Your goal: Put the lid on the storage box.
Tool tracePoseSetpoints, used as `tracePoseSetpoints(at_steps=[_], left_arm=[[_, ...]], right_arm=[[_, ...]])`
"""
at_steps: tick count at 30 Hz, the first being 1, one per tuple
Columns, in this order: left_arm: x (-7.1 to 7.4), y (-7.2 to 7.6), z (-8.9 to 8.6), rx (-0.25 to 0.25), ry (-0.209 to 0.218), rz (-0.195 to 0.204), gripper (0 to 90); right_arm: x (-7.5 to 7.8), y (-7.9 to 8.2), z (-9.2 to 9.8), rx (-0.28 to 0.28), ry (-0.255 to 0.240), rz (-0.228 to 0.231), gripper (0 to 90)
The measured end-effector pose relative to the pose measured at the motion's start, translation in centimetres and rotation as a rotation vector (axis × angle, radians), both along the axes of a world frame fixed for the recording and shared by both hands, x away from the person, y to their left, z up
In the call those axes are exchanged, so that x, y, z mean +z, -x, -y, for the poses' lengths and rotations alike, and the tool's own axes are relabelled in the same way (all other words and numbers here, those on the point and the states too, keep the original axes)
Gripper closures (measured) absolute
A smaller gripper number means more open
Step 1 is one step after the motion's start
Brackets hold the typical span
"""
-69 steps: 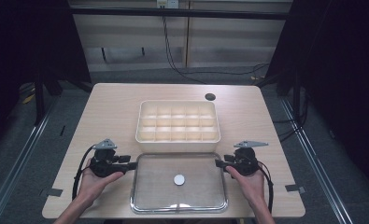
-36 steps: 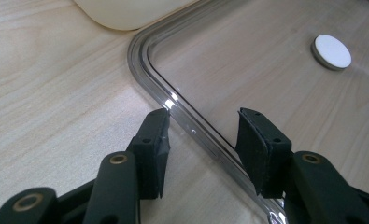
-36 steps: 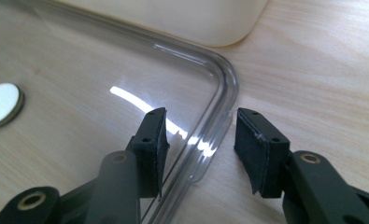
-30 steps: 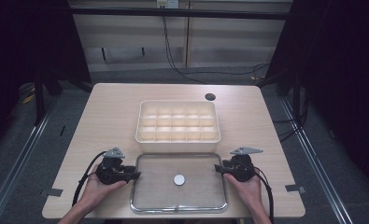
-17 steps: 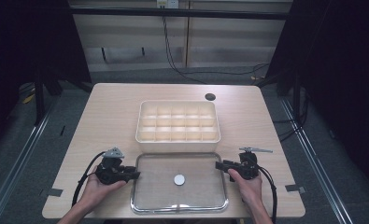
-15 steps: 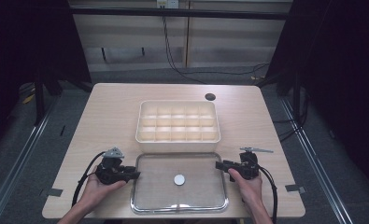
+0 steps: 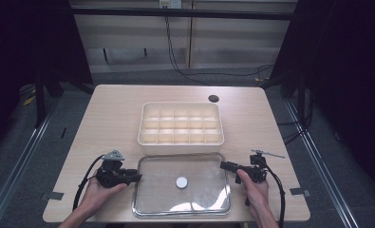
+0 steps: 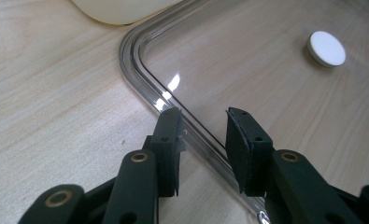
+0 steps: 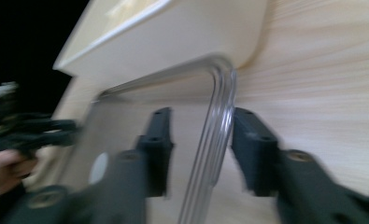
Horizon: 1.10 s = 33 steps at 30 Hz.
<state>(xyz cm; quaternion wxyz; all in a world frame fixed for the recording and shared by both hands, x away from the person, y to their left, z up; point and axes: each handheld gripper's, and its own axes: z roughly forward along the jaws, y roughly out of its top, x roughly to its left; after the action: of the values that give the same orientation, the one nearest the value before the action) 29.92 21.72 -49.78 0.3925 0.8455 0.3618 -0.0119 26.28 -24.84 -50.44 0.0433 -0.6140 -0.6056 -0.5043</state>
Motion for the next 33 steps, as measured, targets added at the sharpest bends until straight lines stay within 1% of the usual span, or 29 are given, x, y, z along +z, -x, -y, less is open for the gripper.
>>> tracePoseSetpoints(at_steps=[1,2,3,4,5,6,7,10,11,12,14,15,16,17,18,19,20,21,22,23,24,25,27,28,29,30,31,32,33], left_arm=[[0.0,0.0,0.0,-0.005,-0.005,0.000,66.1],[0.0,0.0,0.0,-0.005,-0.005,0.000,65.9],[0.1,0.0,0.0,-0.006,-0.007,-0.002,66.0],[0.1,0.0,0.0,-0.002,-0.008,-0.001,66.0],[0.0,0.0,0.0,-0.001,-0.007,0.002,65.9],[0.0,0.0,0.0,-0.001,-0.007,0.002,65.9],[0.0,-0.1,0.0,-0.002,-0.006,0.003,65.8],[0.0,-0.1,0.0,0.000,-0.001,0.006,65.8],[0.0,-0.1,0.0,-0.004,-0.003,0.009,65.8],[0.0,-0.1,0.0,-0.012,-0.007,0.010,65.5],[0.0,-0.1,0.0,-0.011,-0.006,0.017,65.2],[0.0,-0.1,0.0,-0.014,-0.010,0.017,65.2],[0.0,-0.1,0.0,-0.012,-0.006,0.020,65.1],[-0.1,-0.1,0.0,-0.009,-0.004,0.022,65.1],[-0.1,-0.1,0.0,-0.009,-0.004,0.022,65.1],[0.0,-0.2,0.0,-0.009,-0.005,0.020,65.1],[0.0,-0.1,0.0,-0.011,-0.002,0.018,62.9],[0.0,-0.1,0.0,-0.011,-0.002,0.018,59.6],[0.0,0.1,0.1,-0.010,-0.005,0.023,59.6],[0.1,0.2,0.2,-0.010,-0.010,0.025,55.5],[0.1,0.1,0.1,-0.002,-0.005,0.023,48.9],[0.1,0.1,0.1,-0.002,-0.005,0.023,46.9],[0.0,-0.1,-0.2,0.024,0.014,0.009,43.7],[0.0,-0.1,-0.2,0.024,0.014,0.009,42.4],[0.0,-0.1,-0.4,0.038,0.020,0.006,40.0],[0.0,-0.1,-0.4,0.038,0.020,0.006,36.9],[0.0,-0.1,-0.4,0.047,0.019,0.006,34.2],[0.0,-0.1,-0.4,0.047,0.019,0.006,32.2],[0.0,-0.2,-0.4,0.052,0.021,0.000,31.4]], right_arm=[[0.2,0.1,-0.8,0.030,0.002,0.015,61.7],[0.2,0.1,-0.8,0.030,0.002,0.015,61.7],[0.5,0.0,-1.4,0.043,0.094,0.022,60.3],[0.5,-0.1,-1.4,0.051,0.101,0.024,61.0],[0.5,-0.1,-1.2,0.057,0.091,0.022,62.1],[0.5,-0.1,-1.2,0.057,0.091,0.022,62.1],[0.4,-0.3,-1.0,0.070,0.083,0.028,62.5],[0.5,-0.3,-1.0,0.081,0.079,0.034,62.4],[0.4,-0.4,-0.9,0.086,0.074,0.035,61.6],[0.3,-0.4,-0.9,0.096,0.058,0.034,56.8],[0.1,-0.5,-1.0,0.099,0.056,0.029,56.4],[0.1,-0.6,-1.1,0.105,0.073,0.028,60.2],[0.0,-0.7,-0.9,0.120,0.047,0.029,62.1],[0.1,-0.7,-0.6,0.113,0.002,0.039,66.0],[0.1,-0.7,-0.6,0.113,0.002,0.039,66.0],[0.1,-0.7,-0.5,0.113,-0.014,0.043,66.9],[0.3,-0.6,-0.4,0.107,-0.042,0.055,68.5],[0.3,-0.6,-0.4,0.107,-0.042,0.055,68.5],[0.3,-0.6,-0.4,0.110,-0.031,0.062,68.5],[0.3,-0.5,-0.5,0.108,-0.035,0.061,68.8],[0.3,-0.4,-0.7,0.113,-0.035,0.065,69.7],[0.3,-0.4,-0.7,0.113,-0.035,0.065,69.7],[0.5,-0.3,-0.7,0.110,-0.044,0.080,70.9],[0.5,-0.3,-0.7,0.110,-0.044,0.080,70.9],[0.6,-0.3,-0.6,0.108,-0.041,0.096,71.6],[0.6,-0.3,-0.6,0.108,-0.041,0.096,71.6],[0.9,-0.1,-0.5,0.097,-0.024,0.133,72.7],[0.9,-0.1,-0.5,0.097,-0.024,0.133,72.7],[1.0,0.0,-0.4,0.100,-0.022,0.146,72.8]])
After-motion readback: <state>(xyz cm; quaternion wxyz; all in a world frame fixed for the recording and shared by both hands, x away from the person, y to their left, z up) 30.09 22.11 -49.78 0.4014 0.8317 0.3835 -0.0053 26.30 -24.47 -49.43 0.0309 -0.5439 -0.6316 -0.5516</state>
